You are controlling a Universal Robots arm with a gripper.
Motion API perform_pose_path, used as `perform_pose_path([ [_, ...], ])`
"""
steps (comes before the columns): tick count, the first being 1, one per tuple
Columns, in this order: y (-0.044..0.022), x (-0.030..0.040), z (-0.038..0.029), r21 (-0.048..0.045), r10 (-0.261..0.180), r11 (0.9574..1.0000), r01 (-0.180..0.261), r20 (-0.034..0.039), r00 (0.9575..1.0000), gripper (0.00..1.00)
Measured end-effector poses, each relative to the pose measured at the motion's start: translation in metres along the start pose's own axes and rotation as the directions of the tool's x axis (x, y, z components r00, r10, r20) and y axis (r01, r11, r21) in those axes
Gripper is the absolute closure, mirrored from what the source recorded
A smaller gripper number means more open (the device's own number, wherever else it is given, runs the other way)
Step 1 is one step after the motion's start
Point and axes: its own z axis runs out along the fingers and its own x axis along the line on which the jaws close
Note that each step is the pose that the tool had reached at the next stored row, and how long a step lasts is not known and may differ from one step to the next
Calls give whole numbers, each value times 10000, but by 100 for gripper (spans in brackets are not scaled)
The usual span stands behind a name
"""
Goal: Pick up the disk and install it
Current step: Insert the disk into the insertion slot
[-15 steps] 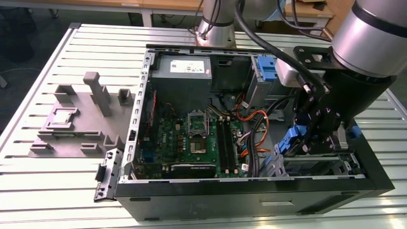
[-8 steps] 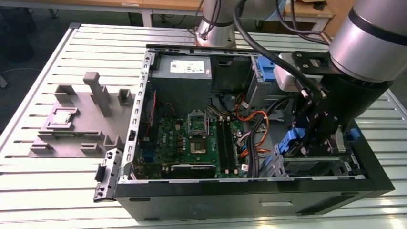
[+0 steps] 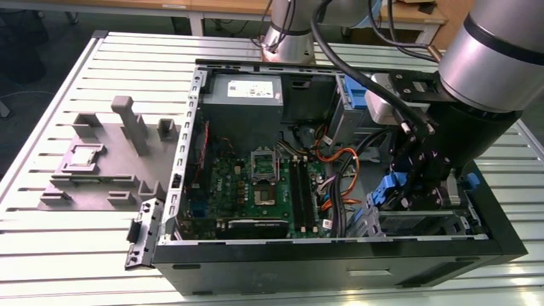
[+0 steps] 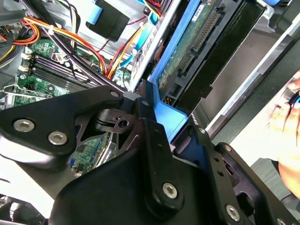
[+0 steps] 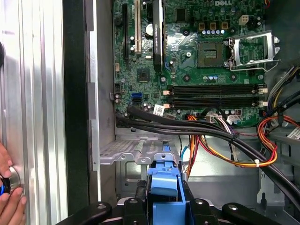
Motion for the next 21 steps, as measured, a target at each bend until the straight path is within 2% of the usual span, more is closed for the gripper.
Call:
perform_pose_path([
  [7,0,0,0,0,1,10000,-1,-1,10000,62],
  [8,0,0,-1,0,0,10000,0,-2,10000,56],
  [12,0,0,0,0,1,10000,-1,0,10000,56],
  [17,0,2,-37,-4,0,10000,0,-1,10000,56],
  [18,0,2,-39,-4,0,10000,0,2,10000,58],
  [20,0,2,-44,-5,0,10000,0,0,10000,70],
  [21,0,2,-45,-5,0,10000,0,0,10000,70],
])
